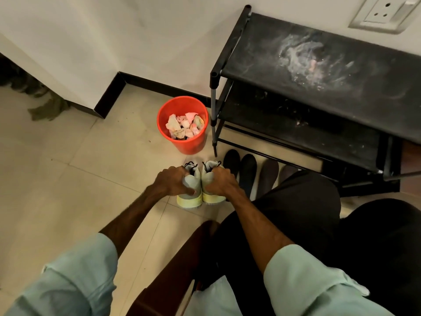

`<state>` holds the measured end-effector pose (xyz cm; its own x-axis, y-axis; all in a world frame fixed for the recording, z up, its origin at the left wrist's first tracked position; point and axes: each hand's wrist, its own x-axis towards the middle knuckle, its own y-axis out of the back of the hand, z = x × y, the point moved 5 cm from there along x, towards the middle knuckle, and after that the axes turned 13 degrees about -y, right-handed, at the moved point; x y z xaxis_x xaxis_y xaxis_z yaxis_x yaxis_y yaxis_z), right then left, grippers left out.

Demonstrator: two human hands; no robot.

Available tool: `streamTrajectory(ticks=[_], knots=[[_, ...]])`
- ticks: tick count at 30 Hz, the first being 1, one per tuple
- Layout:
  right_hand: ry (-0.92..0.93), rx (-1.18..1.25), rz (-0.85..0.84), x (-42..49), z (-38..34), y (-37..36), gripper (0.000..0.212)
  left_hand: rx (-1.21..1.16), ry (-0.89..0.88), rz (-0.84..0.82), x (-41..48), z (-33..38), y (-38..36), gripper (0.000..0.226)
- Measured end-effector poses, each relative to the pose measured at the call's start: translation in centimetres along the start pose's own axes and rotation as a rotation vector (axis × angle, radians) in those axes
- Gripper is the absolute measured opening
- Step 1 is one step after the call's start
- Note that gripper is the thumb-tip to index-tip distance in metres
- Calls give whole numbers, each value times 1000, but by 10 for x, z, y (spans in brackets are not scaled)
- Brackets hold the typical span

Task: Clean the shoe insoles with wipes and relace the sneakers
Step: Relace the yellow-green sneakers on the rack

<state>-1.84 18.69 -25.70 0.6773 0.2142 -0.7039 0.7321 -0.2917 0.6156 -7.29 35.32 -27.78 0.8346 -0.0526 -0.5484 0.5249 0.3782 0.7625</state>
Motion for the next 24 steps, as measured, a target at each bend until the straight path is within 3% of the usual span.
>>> streamTrajectory(ticks=[7,16,24], knots=[[37,-21,-18,4,-4,-2,32,-7,11,38,-4,-8,-7,73],[46,-127,-34,19,2,-13,44,-67,29,55,-2,-20,-14,74],[64,-189,-24,56,5,-33,43,-172,137,69,7,-45,-48,55]])
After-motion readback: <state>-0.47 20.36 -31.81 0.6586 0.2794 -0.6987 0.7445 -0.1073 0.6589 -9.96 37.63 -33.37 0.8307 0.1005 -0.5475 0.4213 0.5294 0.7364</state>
